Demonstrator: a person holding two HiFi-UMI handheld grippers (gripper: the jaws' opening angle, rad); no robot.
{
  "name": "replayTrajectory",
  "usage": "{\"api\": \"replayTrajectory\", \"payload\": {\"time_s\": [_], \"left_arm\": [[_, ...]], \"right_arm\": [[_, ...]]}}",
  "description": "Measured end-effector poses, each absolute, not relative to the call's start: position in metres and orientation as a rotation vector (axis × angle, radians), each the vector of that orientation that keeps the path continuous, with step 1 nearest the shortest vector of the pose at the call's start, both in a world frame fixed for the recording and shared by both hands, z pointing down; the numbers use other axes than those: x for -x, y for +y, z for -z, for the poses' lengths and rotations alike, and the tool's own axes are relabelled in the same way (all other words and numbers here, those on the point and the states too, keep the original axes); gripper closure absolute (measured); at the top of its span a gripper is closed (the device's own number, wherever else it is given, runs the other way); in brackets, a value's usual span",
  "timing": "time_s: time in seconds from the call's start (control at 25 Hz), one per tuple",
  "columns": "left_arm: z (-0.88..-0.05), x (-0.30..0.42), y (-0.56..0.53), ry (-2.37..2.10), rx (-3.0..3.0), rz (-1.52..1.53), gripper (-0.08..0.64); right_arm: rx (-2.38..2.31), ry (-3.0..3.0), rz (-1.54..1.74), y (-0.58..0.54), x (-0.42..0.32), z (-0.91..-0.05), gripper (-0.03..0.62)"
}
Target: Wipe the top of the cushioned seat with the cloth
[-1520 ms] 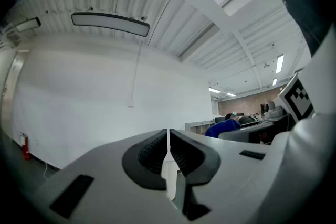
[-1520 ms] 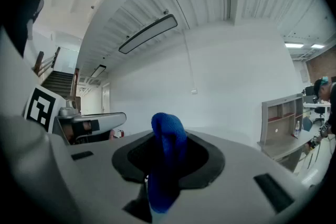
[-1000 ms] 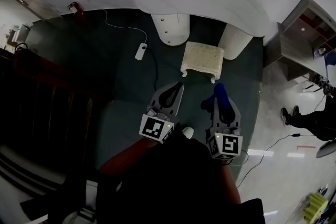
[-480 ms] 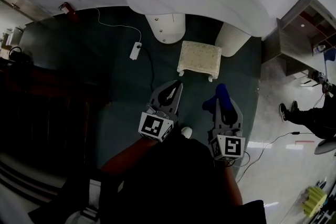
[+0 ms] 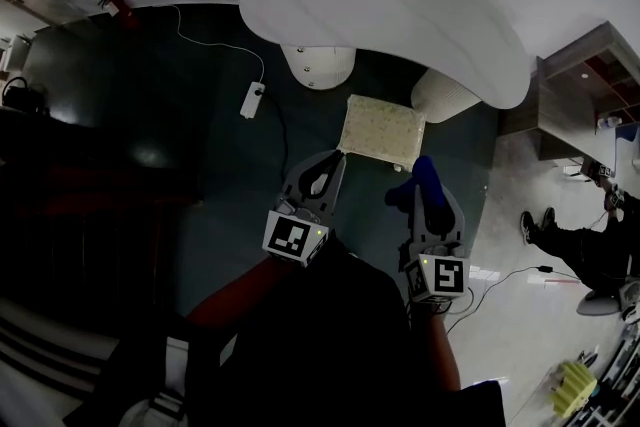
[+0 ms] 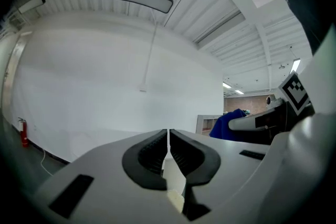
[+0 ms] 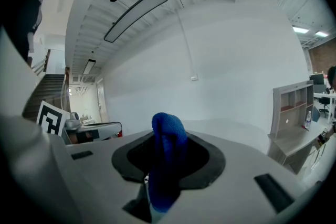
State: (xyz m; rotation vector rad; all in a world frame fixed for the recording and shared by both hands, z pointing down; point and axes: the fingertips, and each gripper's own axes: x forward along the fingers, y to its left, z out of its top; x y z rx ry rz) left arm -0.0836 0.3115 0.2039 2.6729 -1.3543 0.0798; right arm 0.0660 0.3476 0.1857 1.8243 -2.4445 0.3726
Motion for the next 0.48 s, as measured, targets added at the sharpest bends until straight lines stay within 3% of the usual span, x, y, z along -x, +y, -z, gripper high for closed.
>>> {"api": "replayTrajectory", "payload": {"time_s": [0.48], "left_arm": [[-0.220, 0.137, 0.180, -1.323, -2.613, -0.038, 0.535]], "right_arm": [[-1.768, -2.361, -0.408, 0.209, -0.027, -0.199, 0.468]]}}
